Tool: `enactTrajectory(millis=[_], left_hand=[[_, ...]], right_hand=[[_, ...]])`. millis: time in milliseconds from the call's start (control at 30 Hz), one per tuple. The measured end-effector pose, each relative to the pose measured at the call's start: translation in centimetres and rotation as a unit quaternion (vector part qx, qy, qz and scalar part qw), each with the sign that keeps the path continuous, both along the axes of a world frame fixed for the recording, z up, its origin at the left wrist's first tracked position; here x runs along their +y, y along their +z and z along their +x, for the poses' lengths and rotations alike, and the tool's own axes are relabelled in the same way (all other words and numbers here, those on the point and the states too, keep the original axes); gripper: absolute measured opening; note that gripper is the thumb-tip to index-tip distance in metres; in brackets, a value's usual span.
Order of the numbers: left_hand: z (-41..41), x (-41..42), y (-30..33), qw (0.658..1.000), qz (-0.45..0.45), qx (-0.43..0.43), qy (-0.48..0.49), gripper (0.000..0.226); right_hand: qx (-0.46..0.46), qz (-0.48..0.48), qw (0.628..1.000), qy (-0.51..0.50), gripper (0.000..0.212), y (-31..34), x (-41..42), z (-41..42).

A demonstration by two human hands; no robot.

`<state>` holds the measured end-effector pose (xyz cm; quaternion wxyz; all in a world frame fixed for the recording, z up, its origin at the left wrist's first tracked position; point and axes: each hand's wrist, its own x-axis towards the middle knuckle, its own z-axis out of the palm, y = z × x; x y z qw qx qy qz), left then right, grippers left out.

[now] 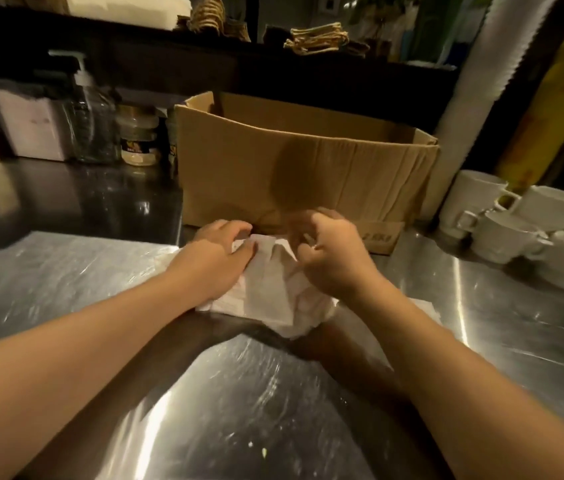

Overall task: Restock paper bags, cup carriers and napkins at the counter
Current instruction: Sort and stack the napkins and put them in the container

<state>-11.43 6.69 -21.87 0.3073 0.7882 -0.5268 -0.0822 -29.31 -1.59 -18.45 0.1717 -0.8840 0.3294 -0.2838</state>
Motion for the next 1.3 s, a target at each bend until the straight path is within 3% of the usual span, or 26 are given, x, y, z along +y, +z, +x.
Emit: enactTrajectory(millis=[67,133,400,600,800,1067,1300], left_hand=[[-0.4,0.4,0.7,1.0,-0.018,-0.017,0.005,0.043],[-1.6,0.5,1.7,0.999,-0.042,-0.02,0.014,0.039],[-8.6,-2.7,3.3,0.99,-0.132,-0.04,-0.037,0.03],[-9.1,-2.7,0.9,0.997,-0.071,-0.014,-0.03,0.026],[-8.7,-3.4,0.2,0.995,-0.094,0.021,-0.004,0.024],[-8.6,-3.4,0.2,0.994,-0.094,0.06,0.003,0.024],[-8.6,-3.4,0.3,0.995,-0.083,0.063,-0.007,0.023]], right_hand=[[-0.082,0.033,0.995,-0.039,0.02,0.9,-1.3,-1.7],[-0.1,0.091,0.988,-0.077,0.023,1.2,-2.9,-3.5],[0.039,0.183,0.977,-0.102,0.016,0.0,-5.9,-7.1],[0.118,0.165,0.975,-0.09,0.036,-0.7,-6.5,-7.0],[0.181,0.15,0.97,-0.068,0.06,-1.1,-6.4,-6.0],[0.177,0.141,0.973,-0.04,0.031,-0.8,-6.7,-6.8],[0.172,0.115,0.978,-0.036,0.037,-0.5,-6.4,-7.3]])
